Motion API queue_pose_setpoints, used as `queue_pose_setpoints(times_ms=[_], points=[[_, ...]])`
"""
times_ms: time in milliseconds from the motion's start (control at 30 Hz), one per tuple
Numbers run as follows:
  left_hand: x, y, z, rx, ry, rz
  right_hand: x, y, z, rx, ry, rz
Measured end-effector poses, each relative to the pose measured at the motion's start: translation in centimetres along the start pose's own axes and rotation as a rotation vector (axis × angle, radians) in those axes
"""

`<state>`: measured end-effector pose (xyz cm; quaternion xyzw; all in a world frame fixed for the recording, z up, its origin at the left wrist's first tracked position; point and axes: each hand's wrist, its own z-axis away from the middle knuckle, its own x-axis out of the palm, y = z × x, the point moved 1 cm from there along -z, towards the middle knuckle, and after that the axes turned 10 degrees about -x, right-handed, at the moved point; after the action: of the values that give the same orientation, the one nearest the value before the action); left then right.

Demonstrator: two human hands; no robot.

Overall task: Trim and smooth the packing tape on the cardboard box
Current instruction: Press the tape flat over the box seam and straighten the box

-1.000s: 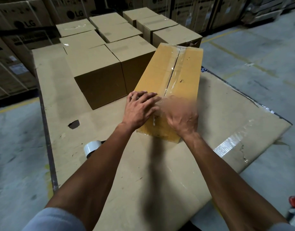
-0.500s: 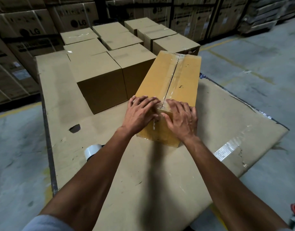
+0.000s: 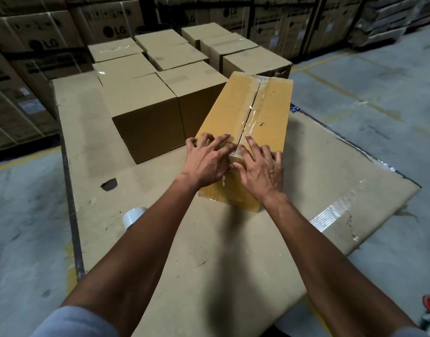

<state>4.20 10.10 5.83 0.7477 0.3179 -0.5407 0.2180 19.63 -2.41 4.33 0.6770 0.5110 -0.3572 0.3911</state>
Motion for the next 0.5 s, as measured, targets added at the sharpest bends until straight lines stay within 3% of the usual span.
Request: queue_pose_setpoints(times_ms=[300,400,500], points=[[1.7,1.0,1.8,0.082,0.113,0.048,0.3,-0.5,1.0,-0.041,0.137,-0.138],[1.4,1.1,1.8,0.052,0.111,0.061,-0.1,-0.5,0.7,-0.049,0.091,-0.13],[0.4,1.4,1.3,0.017,0.067,0.042,-1.0,-0.8,-0.5,-0.042,-0.063,-0.043]])
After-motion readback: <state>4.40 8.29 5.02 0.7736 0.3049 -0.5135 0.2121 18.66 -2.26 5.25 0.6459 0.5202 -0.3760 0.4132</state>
